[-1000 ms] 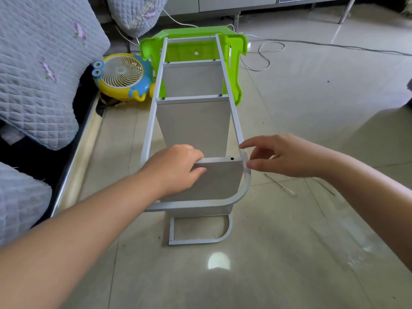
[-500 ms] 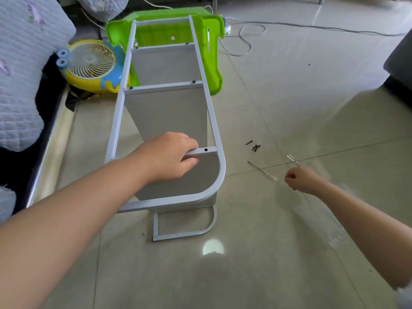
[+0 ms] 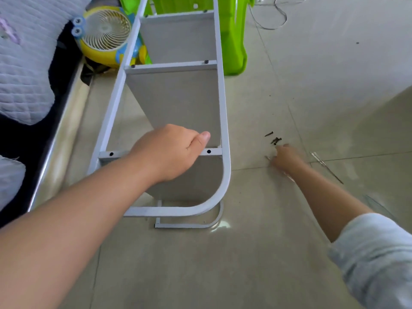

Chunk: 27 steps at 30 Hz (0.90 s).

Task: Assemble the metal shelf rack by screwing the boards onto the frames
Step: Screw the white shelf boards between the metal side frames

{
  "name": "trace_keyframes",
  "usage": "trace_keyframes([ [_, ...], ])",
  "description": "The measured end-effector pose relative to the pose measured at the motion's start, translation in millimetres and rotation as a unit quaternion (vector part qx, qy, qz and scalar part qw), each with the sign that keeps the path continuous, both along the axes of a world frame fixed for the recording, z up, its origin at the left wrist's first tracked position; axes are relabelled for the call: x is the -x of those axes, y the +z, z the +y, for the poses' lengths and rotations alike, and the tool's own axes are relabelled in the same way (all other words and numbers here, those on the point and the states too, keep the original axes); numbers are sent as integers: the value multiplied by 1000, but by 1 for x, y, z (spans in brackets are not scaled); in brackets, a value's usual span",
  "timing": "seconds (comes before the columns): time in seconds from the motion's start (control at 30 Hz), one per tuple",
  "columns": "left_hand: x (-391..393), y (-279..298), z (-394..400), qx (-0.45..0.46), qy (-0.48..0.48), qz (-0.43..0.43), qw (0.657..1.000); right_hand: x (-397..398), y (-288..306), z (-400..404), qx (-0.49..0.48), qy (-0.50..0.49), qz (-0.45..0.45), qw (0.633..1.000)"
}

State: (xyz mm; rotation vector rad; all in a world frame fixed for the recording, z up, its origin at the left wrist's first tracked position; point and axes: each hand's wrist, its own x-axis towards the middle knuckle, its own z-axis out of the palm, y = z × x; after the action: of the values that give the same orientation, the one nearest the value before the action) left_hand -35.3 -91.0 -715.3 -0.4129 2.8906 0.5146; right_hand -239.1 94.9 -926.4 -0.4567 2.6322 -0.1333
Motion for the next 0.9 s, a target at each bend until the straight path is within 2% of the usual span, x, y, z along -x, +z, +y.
trace_keyframes([
  [0.3, 2, 1, 3, 6, 36, -39, 999, 22, -24, -7, -24, 3, 35, 999],
  [0.63, 12, -4, -2, 23, 57, 5, 998, 8, -18, 4, -3, -21, 66, 998],
  [0.8, 10, -6, -2, 42, 42, -1, 998, -3, 9, 2, 81, -78, 77, 991],
  [0.9, 8, -3, 1, 46, 31, 4, 998, -8, 44, -16, 138, -44, 93, 985],
])
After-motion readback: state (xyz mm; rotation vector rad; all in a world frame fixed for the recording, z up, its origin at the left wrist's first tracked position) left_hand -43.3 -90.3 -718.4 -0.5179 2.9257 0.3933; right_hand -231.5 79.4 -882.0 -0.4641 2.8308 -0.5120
